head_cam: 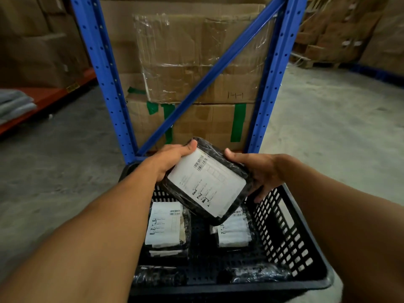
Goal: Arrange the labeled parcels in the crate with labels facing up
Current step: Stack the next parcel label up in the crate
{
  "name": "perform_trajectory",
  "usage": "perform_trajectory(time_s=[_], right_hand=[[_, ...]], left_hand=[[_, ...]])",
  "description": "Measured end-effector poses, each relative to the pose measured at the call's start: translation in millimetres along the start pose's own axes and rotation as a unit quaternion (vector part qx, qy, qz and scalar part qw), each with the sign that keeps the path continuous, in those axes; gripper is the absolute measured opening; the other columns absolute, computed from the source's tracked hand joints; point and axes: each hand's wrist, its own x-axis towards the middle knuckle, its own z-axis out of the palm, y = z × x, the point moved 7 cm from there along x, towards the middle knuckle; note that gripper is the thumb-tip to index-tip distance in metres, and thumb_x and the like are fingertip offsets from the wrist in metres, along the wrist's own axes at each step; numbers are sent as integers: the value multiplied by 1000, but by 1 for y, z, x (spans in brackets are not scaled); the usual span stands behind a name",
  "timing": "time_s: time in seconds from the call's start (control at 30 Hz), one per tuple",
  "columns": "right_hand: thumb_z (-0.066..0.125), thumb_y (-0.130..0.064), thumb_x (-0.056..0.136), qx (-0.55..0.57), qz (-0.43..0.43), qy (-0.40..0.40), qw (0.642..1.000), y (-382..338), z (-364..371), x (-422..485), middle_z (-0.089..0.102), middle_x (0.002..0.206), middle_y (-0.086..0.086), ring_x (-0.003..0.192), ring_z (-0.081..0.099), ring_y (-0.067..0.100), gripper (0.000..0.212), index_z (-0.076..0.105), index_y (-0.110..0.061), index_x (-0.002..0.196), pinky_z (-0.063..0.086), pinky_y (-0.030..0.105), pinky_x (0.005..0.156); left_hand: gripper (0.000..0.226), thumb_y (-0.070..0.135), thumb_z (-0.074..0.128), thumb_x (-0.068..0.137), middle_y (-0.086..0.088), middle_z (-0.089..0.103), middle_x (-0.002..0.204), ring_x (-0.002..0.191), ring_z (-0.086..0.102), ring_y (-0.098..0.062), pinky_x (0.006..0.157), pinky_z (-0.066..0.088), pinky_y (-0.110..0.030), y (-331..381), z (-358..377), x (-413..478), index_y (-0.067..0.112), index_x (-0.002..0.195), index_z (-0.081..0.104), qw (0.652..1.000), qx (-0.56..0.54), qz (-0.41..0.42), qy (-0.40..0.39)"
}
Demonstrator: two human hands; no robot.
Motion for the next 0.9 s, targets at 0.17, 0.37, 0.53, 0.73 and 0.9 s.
perform_trajectory(time_s=[0.17,0.37,0.53,0.73,0.9], right_hand=[[94,-43,55,29,-129,-21,991,-17,12,16,71,123,14,113,67,37,89,59,-14,132,47,58,103],[81,-34,71,219,-141,10,965,8,7,27,73,118,18,108,69,37,62,64,-6,124,52,52,97],[74,-38,82,246,-97,52,963,38,2,29,74,117,15,110,68,37,51,65,-11,123,48,59,100],[82,-12,77,129,-52,95,986,55,7,20,72,114,15,108,67,38,36,63,-15,107,50,65,92],[95,-21,54,38,3,169,985,81,0,35,64,127,12,114,62,37,86,51,-2,126,51,57,97]], left_hand=[[55,66,65,78,-2,76,96,87,73,-21,78,57,-32,16,10,8,16,99,74,992,119,25,17],[112,64,78,61,-10,34,153,137,39,-33,110,37,-52,-16,13,11,21,149,23,977,71,18,198],[100,8,91,51,-9,66,129,118,61,-30,95,50,-58,-80,51,19,16,138,41,987,-111,-100,-61],[91,1,81,74,-6,56,141,128,53,-25,105,44,-41,-78,68,21,16,148,29,992,-59,-103,-54],[84,14,71,88,-12,42,147,124,52,-43,86,45,-74,-111,99,10,13,149,14,972,26,-211,-96]])
